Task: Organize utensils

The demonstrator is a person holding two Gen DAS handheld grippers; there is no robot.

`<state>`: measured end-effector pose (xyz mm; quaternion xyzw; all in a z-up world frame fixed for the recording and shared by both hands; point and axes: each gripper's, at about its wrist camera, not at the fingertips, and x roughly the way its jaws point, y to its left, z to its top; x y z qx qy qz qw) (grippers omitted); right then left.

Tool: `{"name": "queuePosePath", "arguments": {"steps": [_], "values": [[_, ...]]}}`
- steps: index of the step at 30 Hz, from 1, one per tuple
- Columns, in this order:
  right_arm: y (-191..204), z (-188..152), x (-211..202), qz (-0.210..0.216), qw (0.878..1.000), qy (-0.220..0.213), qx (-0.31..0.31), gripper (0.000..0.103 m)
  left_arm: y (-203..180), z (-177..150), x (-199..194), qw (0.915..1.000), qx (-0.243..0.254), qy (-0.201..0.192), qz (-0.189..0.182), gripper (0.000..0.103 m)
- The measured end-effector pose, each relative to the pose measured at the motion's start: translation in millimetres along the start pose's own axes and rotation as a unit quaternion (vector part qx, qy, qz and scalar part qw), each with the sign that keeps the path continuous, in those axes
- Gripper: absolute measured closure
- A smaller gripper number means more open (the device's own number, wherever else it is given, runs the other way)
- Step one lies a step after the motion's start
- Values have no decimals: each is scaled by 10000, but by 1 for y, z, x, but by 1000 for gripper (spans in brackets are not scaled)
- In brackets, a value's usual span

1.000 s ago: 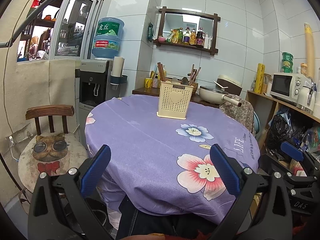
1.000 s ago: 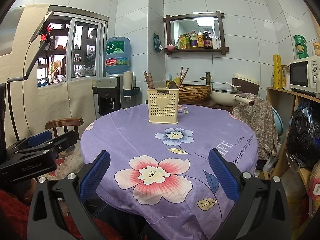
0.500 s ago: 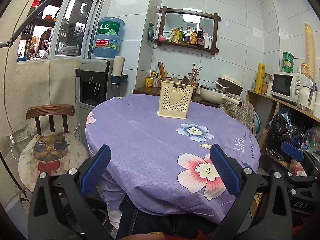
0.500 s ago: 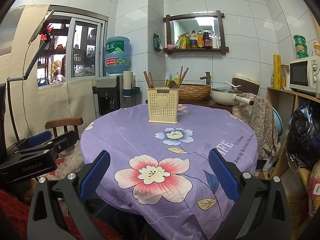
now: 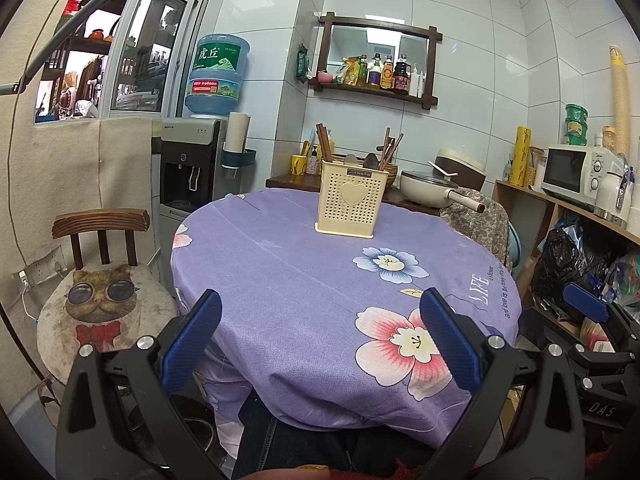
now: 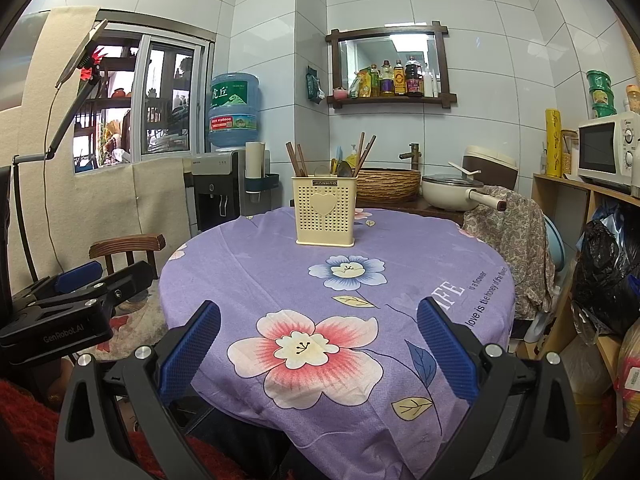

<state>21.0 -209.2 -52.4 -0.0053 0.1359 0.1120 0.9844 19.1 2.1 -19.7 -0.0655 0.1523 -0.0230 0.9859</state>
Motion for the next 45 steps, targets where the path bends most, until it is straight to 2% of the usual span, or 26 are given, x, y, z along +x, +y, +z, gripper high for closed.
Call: {"name": "queuePosePath", "arguments": {"steps": [45], "values": [[0, 0, 1, 3, 10000, 27, 2, 6, 1, -3, 0, 10000, 1, 39, 29, 6]]}}
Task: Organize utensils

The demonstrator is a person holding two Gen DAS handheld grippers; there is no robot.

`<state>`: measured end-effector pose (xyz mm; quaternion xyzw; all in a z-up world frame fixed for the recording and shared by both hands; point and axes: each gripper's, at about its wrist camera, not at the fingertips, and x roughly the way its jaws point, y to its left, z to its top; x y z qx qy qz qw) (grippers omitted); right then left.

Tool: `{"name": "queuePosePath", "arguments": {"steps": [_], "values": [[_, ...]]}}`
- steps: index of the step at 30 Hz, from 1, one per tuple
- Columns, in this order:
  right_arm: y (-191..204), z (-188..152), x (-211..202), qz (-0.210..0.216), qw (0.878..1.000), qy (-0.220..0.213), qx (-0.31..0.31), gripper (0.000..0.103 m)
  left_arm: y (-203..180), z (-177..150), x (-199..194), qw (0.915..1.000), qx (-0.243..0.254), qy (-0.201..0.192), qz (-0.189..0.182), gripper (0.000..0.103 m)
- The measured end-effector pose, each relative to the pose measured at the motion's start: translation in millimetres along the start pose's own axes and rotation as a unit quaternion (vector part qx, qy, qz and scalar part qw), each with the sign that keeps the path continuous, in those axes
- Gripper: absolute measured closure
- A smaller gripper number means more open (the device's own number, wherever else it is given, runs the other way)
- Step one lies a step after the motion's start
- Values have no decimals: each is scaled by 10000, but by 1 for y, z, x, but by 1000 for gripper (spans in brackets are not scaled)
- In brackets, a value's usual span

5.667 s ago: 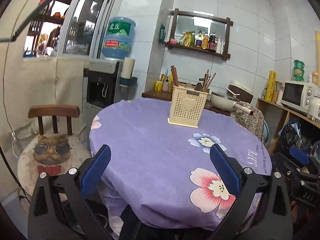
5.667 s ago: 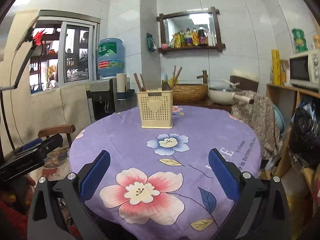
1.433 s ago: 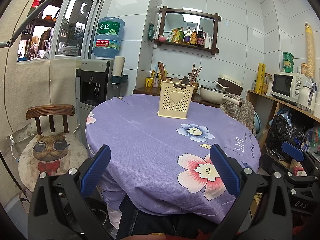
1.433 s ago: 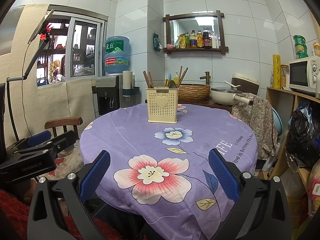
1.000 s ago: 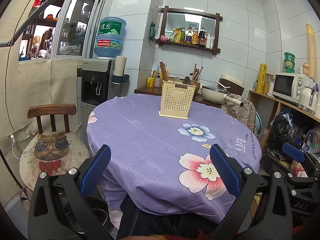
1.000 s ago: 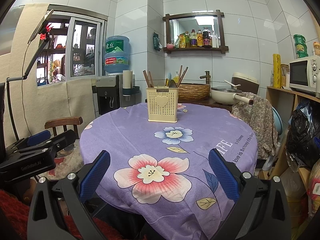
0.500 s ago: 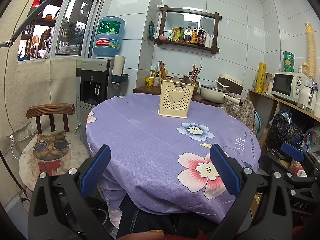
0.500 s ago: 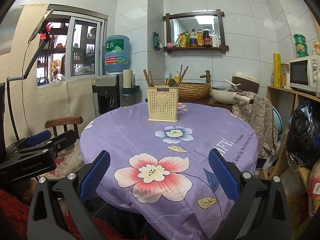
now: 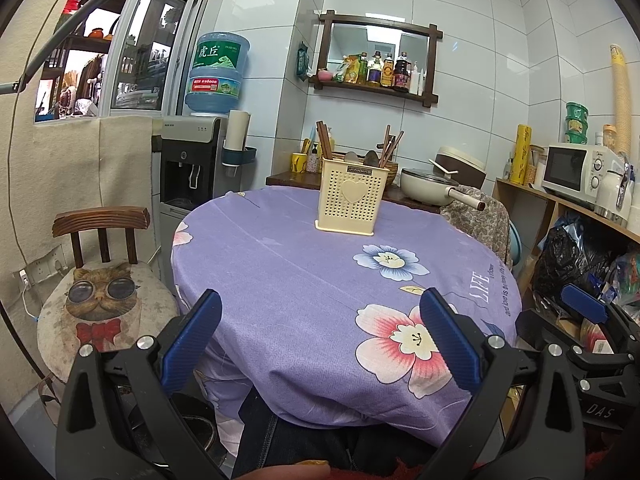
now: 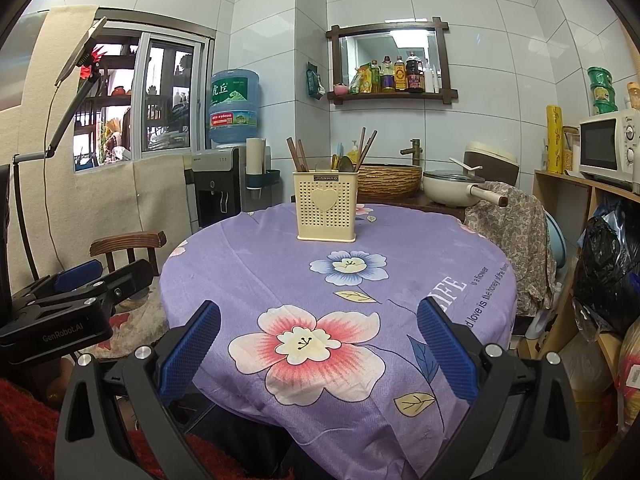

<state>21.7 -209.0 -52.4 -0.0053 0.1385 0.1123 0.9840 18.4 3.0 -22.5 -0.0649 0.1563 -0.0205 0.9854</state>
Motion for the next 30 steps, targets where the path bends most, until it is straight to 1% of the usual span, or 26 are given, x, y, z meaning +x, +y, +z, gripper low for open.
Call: {"name": "queuePosePath", "arguments": {"steps": [7, 20, 25, 30], "values": [[1, -4, -1, -1, 10000, 8, -1, 6, 0, 0, 0, 10000, -1, 1, 3, 6], [0, -2, 0, 2, 10000, 16, 1, 6, -1, -1, -2, 10000, 3, -55, -7, 6], [0, -3, 0, 1, 10000, 19, 6, 6, 1, -4, -1, 10000, -11, -12, 51, 6], [0, -1, 0, 6, 10000, 22, -1, 6, 1, -3, -1, 10000, 0, 4, 21, 6]]}}
